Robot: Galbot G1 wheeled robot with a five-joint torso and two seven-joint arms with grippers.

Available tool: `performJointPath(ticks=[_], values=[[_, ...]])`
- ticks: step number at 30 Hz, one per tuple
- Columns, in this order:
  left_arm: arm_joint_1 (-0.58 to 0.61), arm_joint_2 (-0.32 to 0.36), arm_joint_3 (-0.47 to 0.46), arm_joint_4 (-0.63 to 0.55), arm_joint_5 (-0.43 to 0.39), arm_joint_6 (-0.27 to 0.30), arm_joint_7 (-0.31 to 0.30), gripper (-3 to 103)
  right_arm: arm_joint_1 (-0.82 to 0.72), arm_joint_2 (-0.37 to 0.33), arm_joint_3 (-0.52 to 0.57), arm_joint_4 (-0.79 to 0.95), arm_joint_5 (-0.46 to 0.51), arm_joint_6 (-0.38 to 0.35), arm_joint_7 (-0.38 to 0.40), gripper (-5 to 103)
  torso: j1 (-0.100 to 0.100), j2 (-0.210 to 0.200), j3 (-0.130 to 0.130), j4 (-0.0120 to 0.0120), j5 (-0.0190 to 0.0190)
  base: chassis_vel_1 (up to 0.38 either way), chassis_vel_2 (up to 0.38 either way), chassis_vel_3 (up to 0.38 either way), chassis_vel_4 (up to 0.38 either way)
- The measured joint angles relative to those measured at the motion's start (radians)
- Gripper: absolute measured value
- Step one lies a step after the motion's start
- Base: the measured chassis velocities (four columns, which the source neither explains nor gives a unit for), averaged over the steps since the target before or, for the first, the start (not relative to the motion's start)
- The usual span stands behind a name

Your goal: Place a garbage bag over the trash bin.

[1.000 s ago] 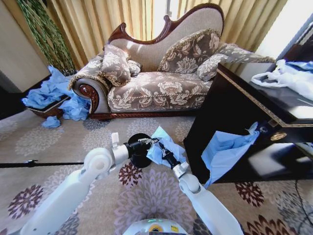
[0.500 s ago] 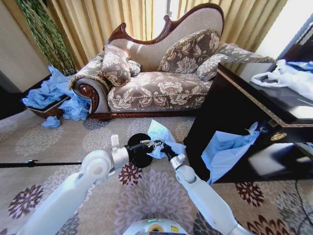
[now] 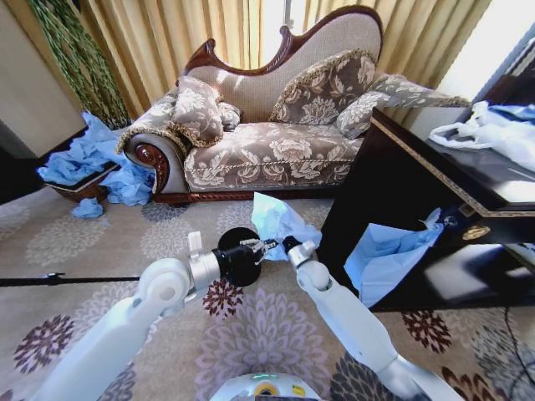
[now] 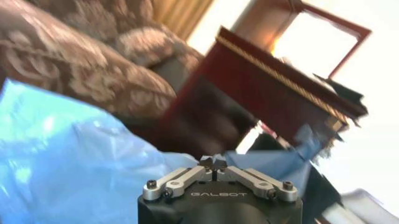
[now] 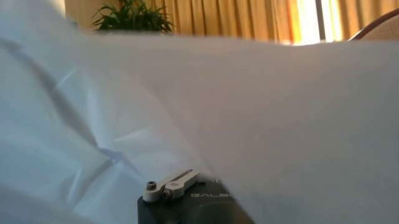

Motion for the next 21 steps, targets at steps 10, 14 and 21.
performJointPath(ticks=[10,14,21], values=[[-0.010,-0.028,-0.103,0.012,-0.085,-0.074,-0.124,0,0.098,0.011,-0.086,-0.031,0.036,-0.021,0.021,0,0.000,0.000,0.000,0.0000,-0.0001,0.000,0.000,0.000,0.000],[0.013,-0.029,-0.169,-0.008,-0.127,-0.084,-0.166,0,0.169,0.018,-0.133,-0.052,0.063,-0.034,0.037,0,0.000,0.000,0.000,0.0000,-0.0001,0.000,0.000,0.000,0.000],[0.079,-0.034,-0.316,-0.070,-0.202,-0.123,-0.277,0,0.267,0.042,-0.202,-0.057,0.104,-0.079,0.078,0,0.000,0.000,0.000,0.0000,-0.0001,0.000,0.000,0.000,0.000]])
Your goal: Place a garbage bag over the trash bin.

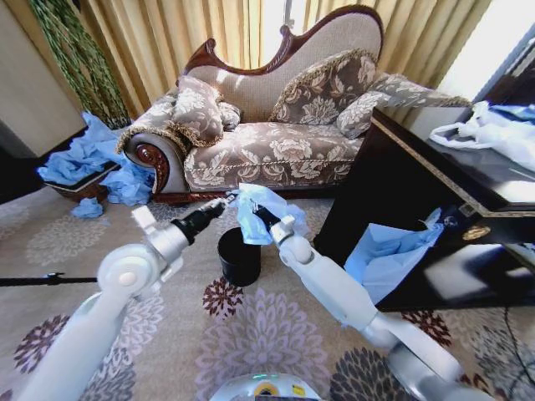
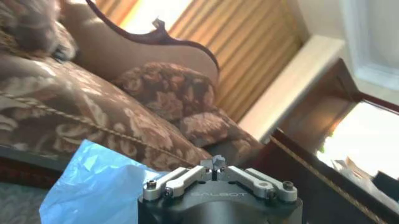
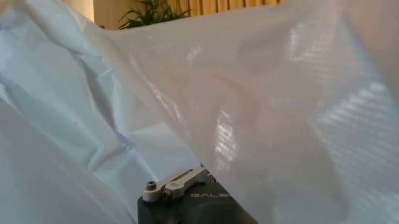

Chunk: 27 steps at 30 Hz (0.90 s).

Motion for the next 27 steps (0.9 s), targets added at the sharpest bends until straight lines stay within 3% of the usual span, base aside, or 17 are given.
performJointPath(ticks=[4,7,11,20,27], values=[[0.009,-0.006,-0.010,-0.008,-0.016,-0.010,-0.043,0,0.007,0.003,-0.024,0.004,0.009,-0.011,0.007,0,0.000,0.000,0.000,0.0001,0.0001,0.000,0.000,0.000,0.000],[0.021,-0.032,-0.008,0.005,-0.034,-0.043,-0.121,0,0.007,0.011,-0.069,-0.006,0.011,-0.029,0.008,0,0.000,0.000,0.000,0.0000,0.0001,0.000,0.000,0.000,0.000],[0.033,-0.068,-0.006,0.035,-0.058,-0.068,-0.168,0,0.010,0.019,-0.107,-0.032,0.012,-0.054,0.002,0,0.000,0.000,0.000,0.0002,0.0001,0.000,0.000,0.000,0.000],[0.018,-0.128,0.000,0.128,-0.079,-0.097,-0.189,0,0.068,-0.007,-0.161,-0.060,0.041,-0.145,-0.024,0,0.000,0.000,0.000,-0.0001,0.0000,0.000,0.000,0.000,0.000],[0.027,-0.148,-0.023,0.168,-0.073,-0.120,-0.204,0,0.072,0.043,-0.195,-0.106,0.059,-0.175,-0.028,0,0.000,0.000,0.000,0.0000,0.0001,0.000,0.000,0.000,0.000]])
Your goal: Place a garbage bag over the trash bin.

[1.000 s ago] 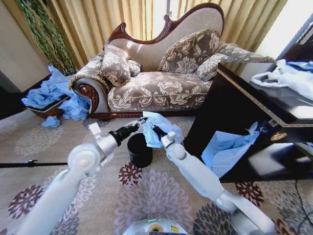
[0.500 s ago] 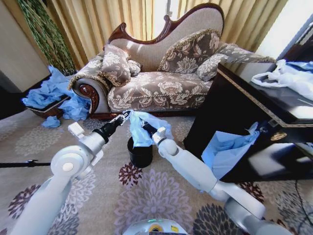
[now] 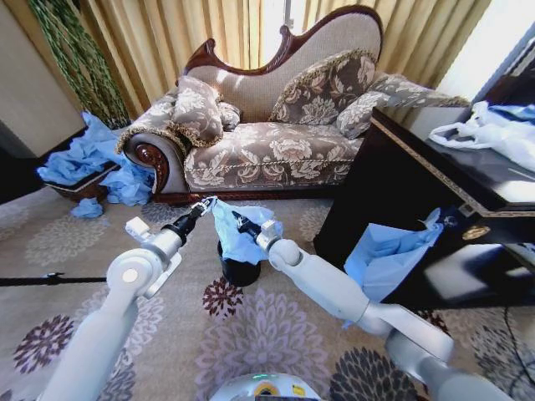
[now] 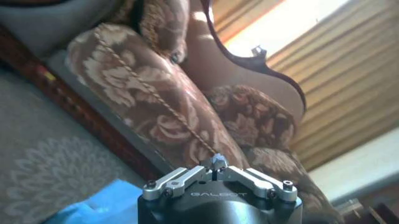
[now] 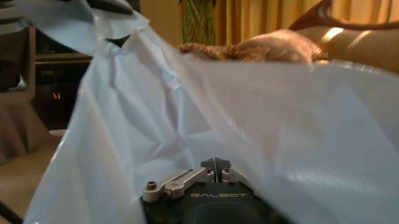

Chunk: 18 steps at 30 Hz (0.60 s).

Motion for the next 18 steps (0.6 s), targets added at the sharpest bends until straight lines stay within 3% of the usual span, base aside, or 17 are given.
performJointPath(ticks=[6,9,12,18], values=[[0.019,-0.001,-0.070,0.039,0.000,-0.039,-0.031,0,0.017,0.083,-0.009,-0.103,-0.012,-0.028,-0.019,0,0.000,0.000,0.000,0.0002,-0.0001,0.000,0.000,0.000,0.000],[0.019,-0.005,-0.081,0.049,0.000,-0.053,-0.050,0,0.023,0.093,-0.018,-0.118,-0.011,-0.044,-0.019,0,0.000,0.000,0.000,0.0003,-0.0001,0.000,0.000,0.000,0.000],[0.018,-0.010,-0.091,0.061,0.000,-0.067,-0.074,0,0.028,0.102,-0.025,-0.132,0.001,-0.105,-0.018,0,0.000,0.000,0.000,-0.0001,-0.0002,0.000,0.000,0.000,0.000],[0.012,-0.013,-0.093,0.061,-0.003,-0.071,-0.079,0,0.029,0.110,-0.032,-0.150,0.027,-0.152,-0.004,0,0.000,0.000,0.000,0.0000,-0.0001,0.000,0.000,0.000,0.000]])
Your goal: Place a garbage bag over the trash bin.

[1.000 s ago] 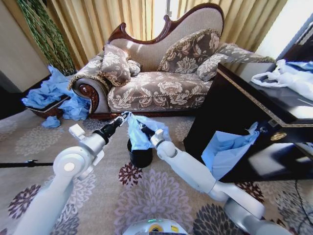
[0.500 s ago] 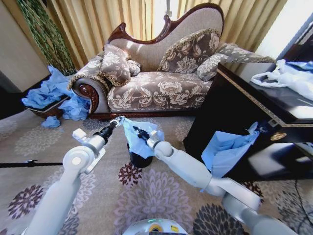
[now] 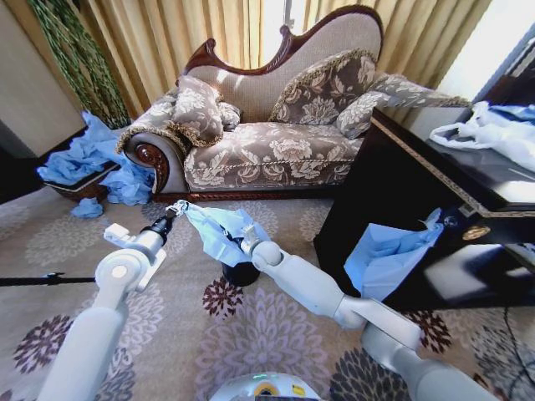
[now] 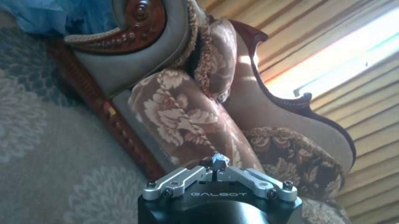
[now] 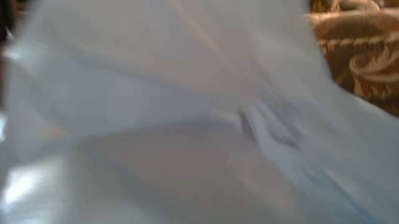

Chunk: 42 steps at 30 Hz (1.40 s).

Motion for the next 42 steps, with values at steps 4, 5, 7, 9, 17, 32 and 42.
performJointPath(ticks=[4,5,7,9,17,32,42], values=[[-0.042,0.001,0.009,-0.001,-0.018,0.000,-0.017,0,-0.006,0.020,0.006,-0.054,0.006,-0.034,0.024,0,0.000,0.000,0.000,0.0000,0.0002,0.000,0.000,0.000,0.000],[-0.051,0.002,0.014,-0.003,-0.022,0.000,-0.024,0,-0.008,0.020,0.007,-0.057,0.008,-0.042,0.029,0,0.000,0.000,0.000,0.0000,0.0002,0.000,0.000,0.000,0.000],[-0.065,0.005,0.023,-0.005,-0.027,0.001,-0.037,0,-0.013,0.014,0.004,-0.060,0.025,-0.070,0.045,0,0.000,0.000,0.000,-0.0002,0.0003,0.000,0.000,0.000,0.000],[-0.069,0.007,0.025,-0.007,-0.029,0.002,-0.045,0,-0.014,0.009,0.001,-0.059,0.040,-0.093,0.060,0,0.000,0.000,0.000,-0.0004,0.0002,0.000,0.000,0.000,0.000],[-0.076,0.019,0.017,-0.008,-0.035,0.005,-0.080,0,-0.031,0.077,0.083,-0.067,0.219,-0.236,0.202,0,0.000,0.000,0.000,0.0000,0.0002,0.000,0.000,0.000,0.000],[-0.100,-0.003,0.047,0.001,-0.030,0.009,-0.160,0,0.023,0.115,0.165,-0.028,0.514,-0.518,0.504,0,0.000,0.000,0.000,-0.0002,0.0002,0.000,0.000,0.000,0.000],[-0.145,-0.006,0.129,0.137,-0.006,0.053,-0.205,0,0.007,0.144,0.207,-0.068,0.516,-0.512,0.490,0,0.000,0.000,0.000,-0.0001,0.0001,0.000,0.000,0.000,0.000]])
